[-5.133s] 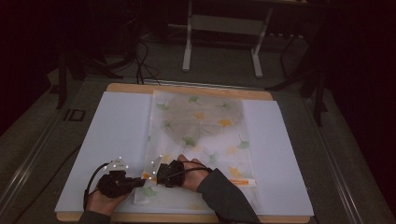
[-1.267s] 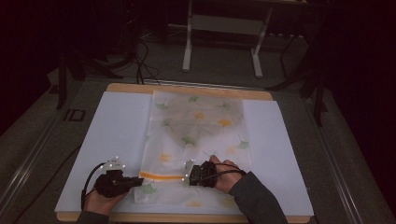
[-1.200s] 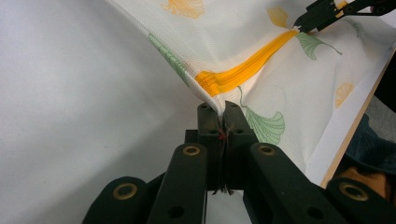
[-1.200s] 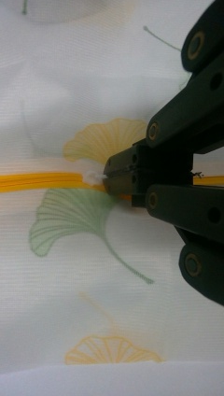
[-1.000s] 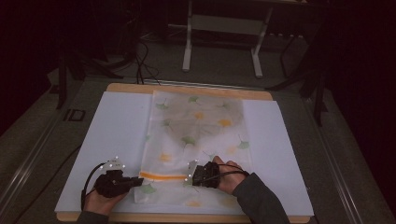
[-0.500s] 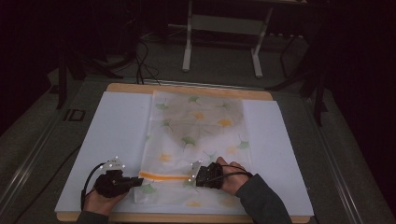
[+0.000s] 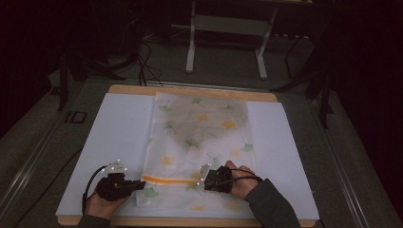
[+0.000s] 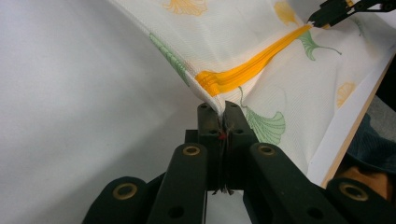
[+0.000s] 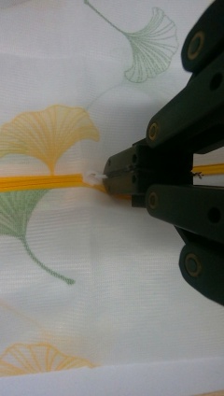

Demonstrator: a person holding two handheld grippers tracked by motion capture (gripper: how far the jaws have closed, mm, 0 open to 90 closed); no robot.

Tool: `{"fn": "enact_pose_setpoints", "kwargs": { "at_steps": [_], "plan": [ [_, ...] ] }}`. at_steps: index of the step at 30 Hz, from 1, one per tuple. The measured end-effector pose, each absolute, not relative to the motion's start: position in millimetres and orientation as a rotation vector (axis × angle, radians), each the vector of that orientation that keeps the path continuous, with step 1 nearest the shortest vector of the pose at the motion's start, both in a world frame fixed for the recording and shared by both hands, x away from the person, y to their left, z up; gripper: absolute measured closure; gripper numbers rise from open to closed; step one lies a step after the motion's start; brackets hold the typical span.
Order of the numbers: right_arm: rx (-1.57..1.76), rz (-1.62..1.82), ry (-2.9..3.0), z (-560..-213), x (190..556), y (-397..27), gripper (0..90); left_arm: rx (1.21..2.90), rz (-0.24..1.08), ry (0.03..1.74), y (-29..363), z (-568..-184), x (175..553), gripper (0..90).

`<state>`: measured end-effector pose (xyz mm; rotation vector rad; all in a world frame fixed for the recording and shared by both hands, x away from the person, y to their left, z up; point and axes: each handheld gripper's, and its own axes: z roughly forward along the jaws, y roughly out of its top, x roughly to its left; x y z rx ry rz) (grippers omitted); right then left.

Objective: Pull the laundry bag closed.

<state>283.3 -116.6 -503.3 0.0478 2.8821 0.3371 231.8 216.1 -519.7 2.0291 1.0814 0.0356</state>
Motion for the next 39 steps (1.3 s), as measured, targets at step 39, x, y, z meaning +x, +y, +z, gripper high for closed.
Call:
{"fn": "enact_pose_setpoints", "kwargs": {
  "at_steps": [39],
  "plan": [
    [0.163,0.332,2.894,-502.4,284.4,-159.7,90.0,2.045,0.044,1.084,214.9,-521.5,232.1,88.8]
  ]
}}
